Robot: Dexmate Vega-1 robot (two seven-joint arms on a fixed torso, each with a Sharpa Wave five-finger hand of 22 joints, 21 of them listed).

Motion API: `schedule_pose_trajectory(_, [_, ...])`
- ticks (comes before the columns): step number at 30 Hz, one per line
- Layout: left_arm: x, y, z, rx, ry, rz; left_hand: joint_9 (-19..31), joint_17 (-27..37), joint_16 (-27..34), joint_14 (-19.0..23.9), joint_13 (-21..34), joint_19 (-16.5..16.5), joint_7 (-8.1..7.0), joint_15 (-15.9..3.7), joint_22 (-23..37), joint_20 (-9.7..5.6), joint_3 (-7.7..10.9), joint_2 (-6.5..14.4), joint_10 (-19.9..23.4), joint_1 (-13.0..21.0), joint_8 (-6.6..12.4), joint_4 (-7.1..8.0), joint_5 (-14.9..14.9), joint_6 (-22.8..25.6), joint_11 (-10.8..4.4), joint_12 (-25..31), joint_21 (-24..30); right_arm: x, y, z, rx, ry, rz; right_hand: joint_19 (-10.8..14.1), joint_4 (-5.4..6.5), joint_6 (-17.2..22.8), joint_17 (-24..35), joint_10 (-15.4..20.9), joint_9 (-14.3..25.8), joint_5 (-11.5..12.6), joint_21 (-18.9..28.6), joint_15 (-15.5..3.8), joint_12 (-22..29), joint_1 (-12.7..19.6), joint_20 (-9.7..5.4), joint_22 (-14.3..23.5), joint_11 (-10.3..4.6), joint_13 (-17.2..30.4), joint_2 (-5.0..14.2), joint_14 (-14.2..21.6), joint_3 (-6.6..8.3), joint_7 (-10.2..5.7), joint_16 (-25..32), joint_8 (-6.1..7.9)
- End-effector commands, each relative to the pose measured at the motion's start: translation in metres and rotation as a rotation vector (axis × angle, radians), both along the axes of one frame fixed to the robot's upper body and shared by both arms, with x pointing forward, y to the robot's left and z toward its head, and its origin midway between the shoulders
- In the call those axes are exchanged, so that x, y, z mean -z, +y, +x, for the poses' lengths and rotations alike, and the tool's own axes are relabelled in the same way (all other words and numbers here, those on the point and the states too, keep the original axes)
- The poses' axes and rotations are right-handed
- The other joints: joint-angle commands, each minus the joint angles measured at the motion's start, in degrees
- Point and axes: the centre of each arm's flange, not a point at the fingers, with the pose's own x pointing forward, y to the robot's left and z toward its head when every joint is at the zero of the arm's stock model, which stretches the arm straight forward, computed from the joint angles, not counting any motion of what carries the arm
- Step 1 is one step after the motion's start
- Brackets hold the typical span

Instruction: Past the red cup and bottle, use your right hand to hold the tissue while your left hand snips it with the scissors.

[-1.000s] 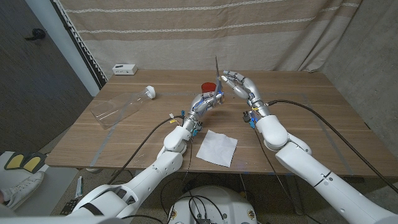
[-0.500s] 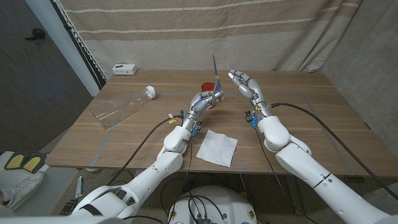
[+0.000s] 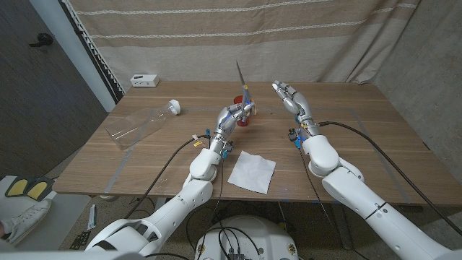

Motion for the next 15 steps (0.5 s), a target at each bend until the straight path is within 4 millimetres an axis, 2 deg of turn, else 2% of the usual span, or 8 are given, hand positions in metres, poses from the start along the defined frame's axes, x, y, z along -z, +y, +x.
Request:
schedule_pose_trajectory(1, [-0.0031,0.0024,-0.0032,-0.003,-0.026,0.032,5.54,-5.33,-4.74,-2.81,0.19,-0.92,-2.75,-6.54,-0.38,-6.72,1.43,0.66,-0.31,1.61,4.58,-0.05,0.16,2.46,-0.2,0.14,-0.12,0.0008,-0.0038,0.0018,0.011,0.008,0.014,0.48,0.04,-0.31,-0.02,0.0,0.2,0.27,-0.37,-6.64,0.37,-0.47,0.2,0.06,-0.48,-0.11,-0.06,-0.18,-0.35,-0.09,0.07,-0.31])
schedule_pose_trajectory(2, [-0.0039,0.0025,-0.0031,0.001,-0.026,0.032,5.67,-6.06,-5.67,-3.78,-1.93,-1.27,-2.6,-6.58,-0.46,-6.12,1.53,0.62,-0.68,1.77,4.81,-0.2,0.11,2.6,-0.18,-1.47,-0.11,0.0006,-0.0039,0.0024,0.01,0.011,0.02,0.47,0.02,-0.51,-0.07,0.01,0.21,0.28,-0.4,-6.74,0.39,-0.48,0.18,0.06,-0.5,-0.14,-0.05,-0.22,-0.36,-0.18,0.08,-0.41])
schedule_pose_trajectory(4, [-0.0044,0.0025,-0.0032,-0.003,-0.031,0.034,5.75,-6.3,-6.33,-4.44,-1.62,-2.4,-3.07,-6.53,-0.57,-5.89,1.72,0.68,-1.09,1.75,4.7,-0.2,0.09,2.01,-0.77,-1.57,-0.42,0.0006,-0.0039,0.0029,0.01,0.013,0.02,0.47,0.0,-0.58,-0.11,0.04,0.21,0.29,-0.42,-6.78,0.42,-0.49,0.2,0.06,-0.6,-0.17,-0.04,-0.25,-0.37,-0.26,0.1,-0.45])
schedule_pose_trajectory(5, [-0.0046,0.0029,-0.0035,-0.005,-0.032,0.034,5.81,-6.44,-7.22,-5.65,-3.16,-3.21,-3.19,-6.48,-0.65,-5.57,1.83,0.58,-1.71,1.5,4.76,-0.1,0.07,1.89,-0.88,-2.98,-0.57,0.0003,-0.004,0.0037,0.01,0.014,0.02,0.47,-0.01,-0.57,-0.15,-0.13,0.21,0.29,-0.44,-6.84,0.36,-0.51,0.19,0.06,-0.83,-0.2,-0.03,-0.29,-0.38,-0.26,0.1,-0.46])
schedule_pose_trajectory(7, [-0.0045,0.004,-0.0037,-0.014,-0.032,0.023,5.83,-6.09,-7.53,-6.31,-3.97,-3.88,-2.12,-6.56,-0.75,-5.54,2.04,0.6,-1.79,1.56,5.04,-0.18,0.08,2.36,-0.99,-3.75,-0.67,-0.0002,-0.0038,0.0046,0.01,0.014,0.019,0.46,-0.03,-0.62,-0.2,-0.19,0.21,0.3,-0.46,-6.88,0.35,-0.52,0.19,0.06,-0.92,-0.23,-0.02,-0.34,-0.39,-0.27,0.11,-0.5])
schedule_pose_trajectory(11, [-0.0045,0.0056,-0.0035,-0.01,-0.029,0.025,5.83,-6.52,-8.52,-7.67,-4.41,-5.31,-2.15,-6.52,-0.9,-4.87,2.16,0.68,-2.48,1.49,5.16,-0.15,0.05,2.49,-1.06,-4.49,-1.04,-0.001,-0.0027,0.0057,0.009,0.013,0.017,0.24,-0.13,-0.96,-0.37,-0.8,0.2,0.33,-0.63,-6.64,0.16,-0.51,0.3,0.07,-1.16,-0.35,0.07,-0.59,-0.38,-0.32,0.12,-0.7])
schedule_pose_trajectory(12, [-0.0051,0.0059,-0.0031,-0.004,-0.032,0.043,5.83,-6.71,-9.17,-8.65,-8.01,-5.85,-2.29,-6.59,-1.09,-4.67,2.18,0.85,-3.09,1.28,5.2,-0.02,0.02,2.45,-0.96,-7.28,-1.14,-0.0012,-0.0023,0.0061,0.009,0.013,0.016,0.21,-0.17,-1.3,-0.43,-0.93,0.2,0.34,-0.67,-6.56,0.14,-0.5,0.32,0.07,-1.25,-0.39,0.09,-0.77,-0.38,-0.46,0.09,-0.86])
schedule_pose_trajectory(15, [-0.0051,0.0068,-0.0033,-0.01,-0.046,0.047,5.81,-6.89,-10.29,-10.04,-12.63,-6.55,-2.63,-6.57,-1.4,-4.25,2.34,0.95,-3.84,0.99,5.14,0.09,0.06,2.18,-1.47,-10.82,-1.28,-0.0017,-0.0009,0.0068,0.007,0.012,0.014,0.11,-0.22,-1.66,-0.56,-1.21,0.19,0.36,-0.75,-6.91,0.07,-0.53,0.4,0.08,-1.41,-0.47,0.12,-0.96,-0.41,-0.54,0.09,-1.04])
